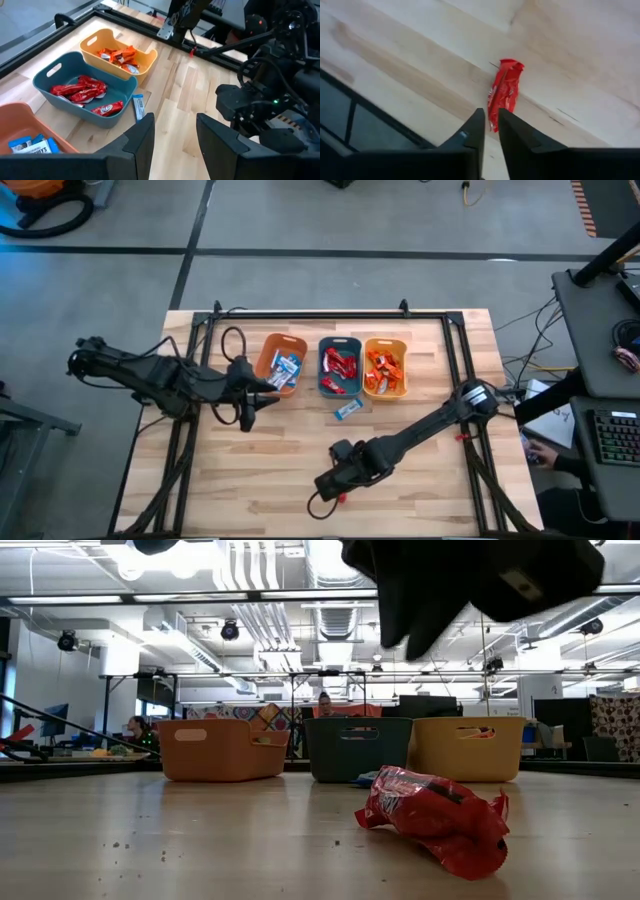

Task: Sort candy
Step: Put the red chocolate bar into the blue bin

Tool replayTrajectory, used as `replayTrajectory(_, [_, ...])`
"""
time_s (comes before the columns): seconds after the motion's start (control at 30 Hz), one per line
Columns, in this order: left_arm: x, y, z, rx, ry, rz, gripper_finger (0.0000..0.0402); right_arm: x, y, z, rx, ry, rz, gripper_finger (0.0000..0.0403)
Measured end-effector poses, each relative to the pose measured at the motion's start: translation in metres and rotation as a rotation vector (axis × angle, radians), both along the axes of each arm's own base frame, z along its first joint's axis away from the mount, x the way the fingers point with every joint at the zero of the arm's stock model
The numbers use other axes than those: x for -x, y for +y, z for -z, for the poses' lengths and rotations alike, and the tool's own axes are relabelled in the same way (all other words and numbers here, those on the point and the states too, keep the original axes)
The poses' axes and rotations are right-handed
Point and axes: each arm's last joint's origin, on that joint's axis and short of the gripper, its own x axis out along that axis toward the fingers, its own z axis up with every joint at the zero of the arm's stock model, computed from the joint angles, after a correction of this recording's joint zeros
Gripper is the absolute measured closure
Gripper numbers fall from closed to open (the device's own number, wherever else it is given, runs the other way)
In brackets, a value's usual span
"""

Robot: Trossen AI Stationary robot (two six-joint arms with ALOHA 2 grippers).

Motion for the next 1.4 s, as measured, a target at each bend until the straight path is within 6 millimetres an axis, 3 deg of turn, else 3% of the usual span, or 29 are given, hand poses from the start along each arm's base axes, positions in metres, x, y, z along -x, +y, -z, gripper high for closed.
replayTrajectory(0.47, [-0.018,-0.006,0.014,-0.004,0.065,-0.008,0.0272,-0.015,0.008,0.058,-0.003,0.105,0.069,0.0219])
replayTrajectory(0.63, [-0.019,-0.006,0.015,-0.005,0.07,-0.008,0.0272,-0.02,0.011,0.074,-0.012,0.114,0.066,0.0222])
replayTrajectory(0.77, [-0.019,-0.006,0.015,-0.005,0.069,-0.008,0.0272,-0.02,0.011,0.074,-0.016,0.112,0.074,0.027])
replayTrajectory(0.97, [-0.019,-0.006,0.015,-0.005,0.071,-0.008,0.0272,-0.021,0.012,0.071,-0.012,0.092,0.039,0.0377])
replayTrajectory(1.13, [-0.019,-0.006,0.015,-0.005,0.071,-0.008,0.0272,-0.02,0.009,0.063,-0.011,0.076,0.016,0.0381])
replayTrajectory(1.27, [-0.019,-0.006,0.015,-0.004,0.071,-0.007,0.0272,-0.018,-0.002,0.03,0.007,-0.015,0.015,0.0382])
replayTrajectory(1.4, [-0.019,-0.006,0.016,-0.003,0.072,-0.006,0.0272,-0.014,-0.027,-0.01,0.106,-0.115,0.032,0.0383])
